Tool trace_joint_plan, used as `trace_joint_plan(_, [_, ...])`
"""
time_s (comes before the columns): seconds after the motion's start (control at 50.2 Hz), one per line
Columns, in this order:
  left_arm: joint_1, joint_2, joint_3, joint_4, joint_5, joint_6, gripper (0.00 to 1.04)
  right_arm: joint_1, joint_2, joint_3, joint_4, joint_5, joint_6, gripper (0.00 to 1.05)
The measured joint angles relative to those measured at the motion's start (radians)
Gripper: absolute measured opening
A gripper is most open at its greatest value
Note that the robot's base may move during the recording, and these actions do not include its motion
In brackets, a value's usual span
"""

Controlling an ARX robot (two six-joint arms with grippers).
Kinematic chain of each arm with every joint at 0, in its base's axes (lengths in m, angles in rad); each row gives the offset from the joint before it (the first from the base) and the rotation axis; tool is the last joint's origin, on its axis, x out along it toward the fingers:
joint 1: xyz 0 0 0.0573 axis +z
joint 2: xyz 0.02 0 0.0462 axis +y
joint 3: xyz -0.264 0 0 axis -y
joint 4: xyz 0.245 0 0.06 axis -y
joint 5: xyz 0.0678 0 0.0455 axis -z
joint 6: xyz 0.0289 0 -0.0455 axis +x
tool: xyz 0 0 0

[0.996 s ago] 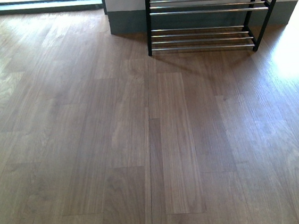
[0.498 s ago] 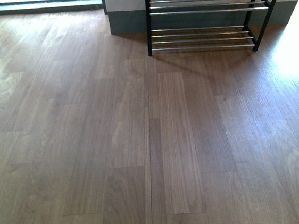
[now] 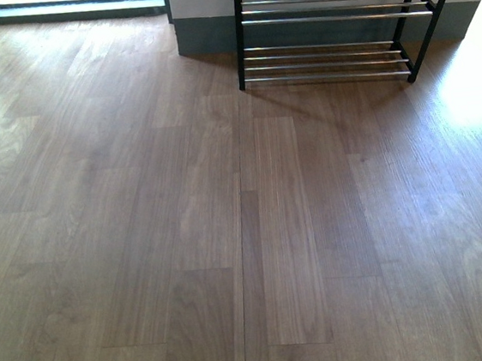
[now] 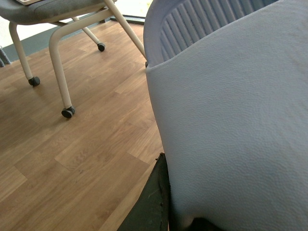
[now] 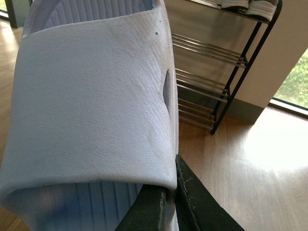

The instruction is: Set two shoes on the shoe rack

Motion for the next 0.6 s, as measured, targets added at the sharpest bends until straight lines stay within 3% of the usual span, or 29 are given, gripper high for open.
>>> trace_joint_plan(0.598, [0.000,0.000,0.000,0.002,0.000,0.000,0.02,0.000,0.000,0.000,0.000,0.000,0.000,0.02])
